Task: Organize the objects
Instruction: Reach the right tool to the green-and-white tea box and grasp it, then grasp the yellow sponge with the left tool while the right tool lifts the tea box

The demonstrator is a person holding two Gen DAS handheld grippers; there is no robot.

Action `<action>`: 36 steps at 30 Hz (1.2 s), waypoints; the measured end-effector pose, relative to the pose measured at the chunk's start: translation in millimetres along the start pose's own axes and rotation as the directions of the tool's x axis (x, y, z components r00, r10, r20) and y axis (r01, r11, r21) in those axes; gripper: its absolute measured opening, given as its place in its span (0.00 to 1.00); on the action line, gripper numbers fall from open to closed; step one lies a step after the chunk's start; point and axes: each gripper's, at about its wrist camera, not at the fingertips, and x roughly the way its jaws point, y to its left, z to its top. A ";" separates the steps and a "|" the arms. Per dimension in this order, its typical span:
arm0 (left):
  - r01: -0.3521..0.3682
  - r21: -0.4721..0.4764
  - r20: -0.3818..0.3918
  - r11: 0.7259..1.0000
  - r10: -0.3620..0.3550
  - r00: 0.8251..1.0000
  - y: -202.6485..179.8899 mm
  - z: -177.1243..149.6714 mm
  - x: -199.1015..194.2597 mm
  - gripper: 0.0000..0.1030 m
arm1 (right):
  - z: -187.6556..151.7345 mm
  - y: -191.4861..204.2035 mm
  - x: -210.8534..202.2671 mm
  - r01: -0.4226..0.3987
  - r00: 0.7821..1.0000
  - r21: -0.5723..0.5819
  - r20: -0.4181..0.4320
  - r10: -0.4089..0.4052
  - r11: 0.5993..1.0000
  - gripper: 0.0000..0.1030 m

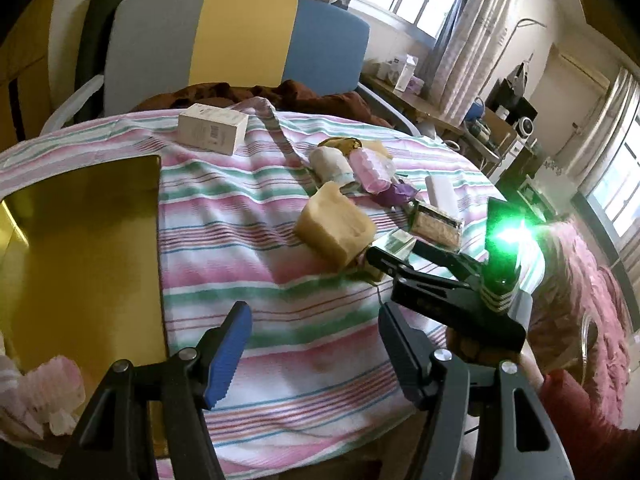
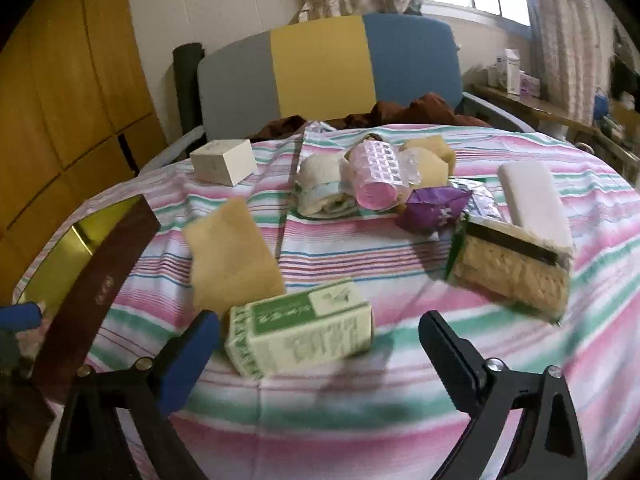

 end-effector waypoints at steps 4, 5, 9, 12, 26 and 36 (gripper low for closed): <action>-0.006 0.008 -0.020 1.000 0.006 1.000 -4.7 5.8 14.8 0.65 | 0.4 -7.6 4.6 -0.030 1.000 -0.022 -0.006 0.030 0.999 0.73; -0.011 0.010 -0.024 1.000 0.011 1.000 -5.0 6.4 18.0 0.65 | -0.4 -8.9 4.0 -0.015 1.000 -0.025 0.002 0.015 1.000 0.73; -0.028 0.042 -0.049 0.999 0.030 0.998 -11.6 11.0 35.6 0.67 | -3.5 -25.4 1.4 0.103 0.993 0.034 0.054 -0.105 0.994 0.73; -0.043 0.091 -0.053 0.995 0.048 0.997 -18.2 16.8 48.0 0.76 | -9.0 -44.4 -0.3 0.109 0.990 0.133 0.075 -0.119 0.985 0.73; -0.037 0.293 -0.107 0.955 0.071 0.992 -32.4 60.0 122.5 0.82 | -17.2 -51.4 2.9 0.074 0.991 0.176 0.099 -0.093 0.982 0.74; -0.051 0.404 -0.039 0.913 0.073 0.997 -46.0 48.9 133.8 0.75 | -17.5 -51.4 5.1 0.078 0.991 0.175 0.097 -0.096 0.981 0.74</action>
